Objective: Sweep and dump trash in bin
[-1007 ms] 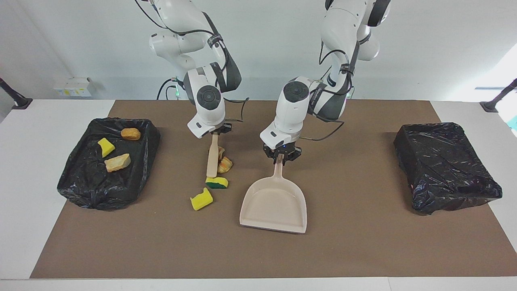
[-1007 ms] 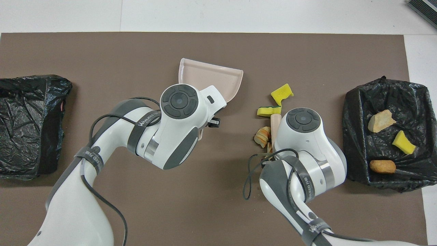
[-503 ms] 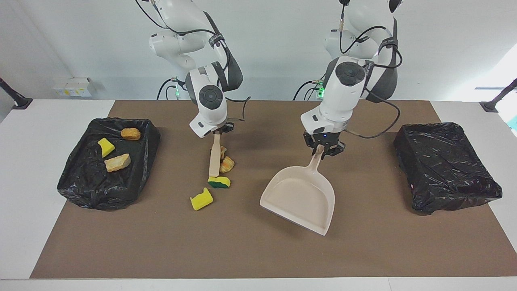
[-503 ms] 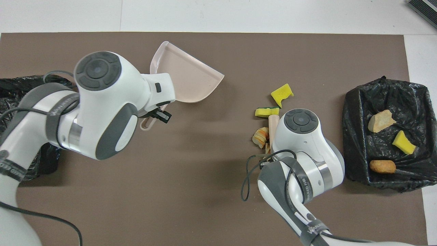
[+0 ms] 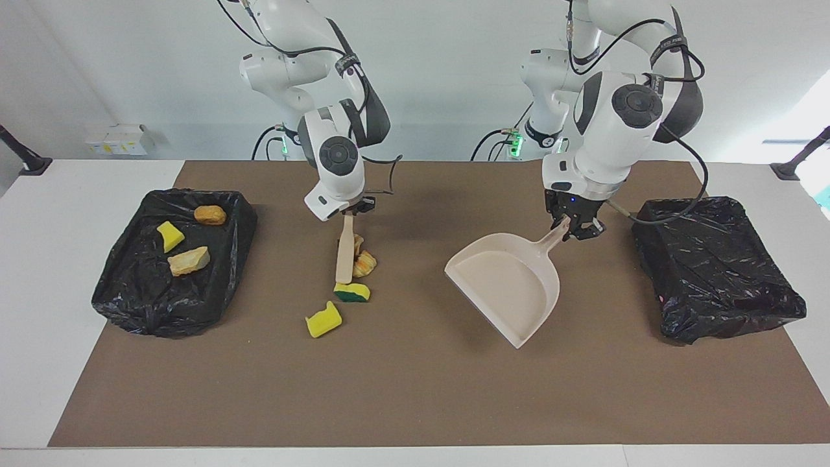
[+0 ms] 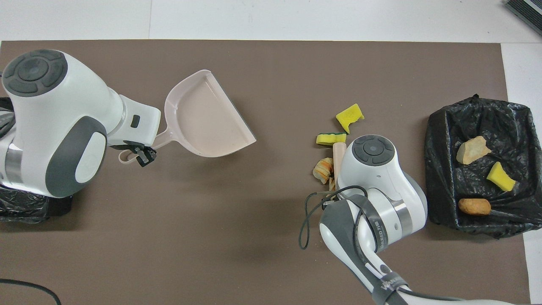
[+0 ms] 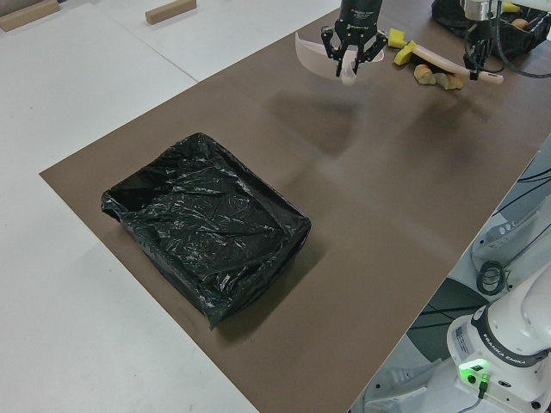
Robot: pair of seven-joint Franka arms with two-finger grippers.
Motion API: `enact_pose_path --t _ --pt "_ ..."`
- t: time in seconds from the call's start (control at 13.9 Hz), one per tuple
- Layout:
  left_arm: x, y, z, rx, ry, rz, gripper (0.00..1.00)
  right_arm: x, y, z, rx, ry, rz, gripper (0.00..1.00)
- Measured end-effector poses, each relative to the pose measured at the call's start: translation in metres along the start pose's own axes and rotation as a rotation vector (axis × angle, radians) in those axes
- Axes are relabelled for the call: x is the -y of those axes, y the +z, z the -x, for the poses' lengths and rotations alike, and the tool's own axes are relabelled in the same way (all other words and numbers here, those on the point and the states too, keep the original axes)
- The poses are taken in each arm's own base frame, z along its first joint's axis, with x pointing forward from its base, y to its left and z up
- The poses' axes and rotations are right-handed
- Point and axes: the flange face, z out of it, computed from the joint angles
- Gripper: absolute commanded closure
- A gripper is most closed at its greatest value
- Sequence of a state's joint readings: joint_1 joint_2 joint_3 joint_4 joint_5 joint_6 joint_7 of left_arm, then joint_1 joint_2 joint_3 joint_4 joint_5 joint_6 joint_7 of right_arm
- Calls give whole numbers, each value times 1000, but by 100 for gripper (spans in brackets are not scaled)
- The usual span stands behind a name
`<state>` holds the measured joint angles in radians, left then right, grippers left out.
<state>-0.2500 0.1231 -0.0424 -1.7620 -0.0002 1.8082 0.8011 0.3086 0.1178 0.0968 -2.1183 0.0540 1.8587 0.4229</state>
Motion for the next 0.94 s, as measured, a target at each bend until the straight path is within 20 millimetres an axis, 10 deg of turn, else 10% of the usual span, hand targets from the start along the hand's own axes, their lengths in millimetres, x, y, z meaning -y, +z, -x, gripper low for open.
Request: enact_pose_path --t 0.94 --pt "-95 119 -28 33 246 -10 100 43 -1 16 7 -62 -23 100"
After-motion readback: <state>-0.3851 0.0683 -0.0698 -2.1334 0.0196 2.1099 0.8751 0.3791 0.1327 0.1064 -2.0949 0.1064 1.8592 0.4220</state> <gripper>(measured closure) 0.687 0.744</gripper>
